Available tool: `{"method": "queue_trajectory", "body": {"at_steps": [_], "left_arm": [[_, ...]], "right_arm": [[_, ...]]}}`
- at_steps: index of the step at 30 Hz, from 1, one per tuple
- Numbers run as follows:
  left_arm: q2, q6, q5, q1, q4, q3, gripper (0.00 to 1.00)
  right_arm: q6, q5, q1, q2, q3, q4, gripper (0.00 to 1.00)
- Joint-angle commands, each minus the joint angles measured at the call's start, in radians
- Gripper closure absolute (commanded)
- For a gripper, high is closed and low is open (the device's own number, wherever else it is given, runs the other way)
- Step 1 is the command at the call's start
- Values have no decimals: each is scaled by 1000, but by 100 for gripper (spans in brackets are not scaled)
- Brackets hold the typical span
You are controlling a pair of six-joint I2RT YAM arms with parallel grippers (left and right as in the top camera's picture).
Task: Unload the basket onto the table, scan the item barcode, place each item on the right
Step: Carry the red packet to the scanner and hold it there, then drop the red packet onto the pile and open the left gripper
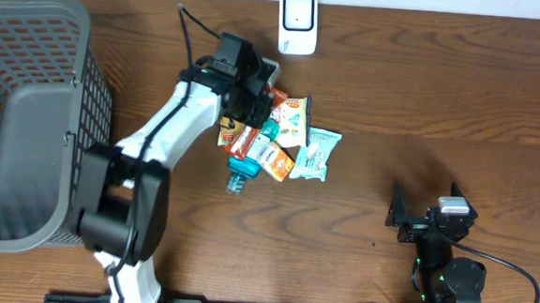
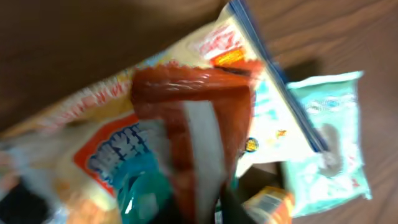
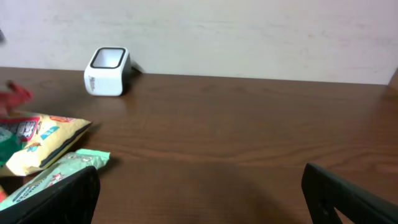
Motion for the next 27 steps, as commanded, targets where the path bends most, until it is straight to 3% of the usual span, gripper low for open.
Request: {"method": "queue_trajectory", "body": {"at_steps": [1,3,12,19,27], "left_arm": [[39,13,9,0,-3,-2,26],[51,13,6,0,-11,-2,2],[-83,6,-198,0,-68,-1,1],[-358,10,-364,5,-79,-1,1],[-687,10,-392,82,-98,-1,1]], "right_arm": [[3,8,4,0,-1,-3,1],[3,8,4,0,-1,-3,1],[3,8,4,0,-1,-3,1],[3,8,4,0,-1,-3,1],[3,8,4,0,-1,-3,1]]}}
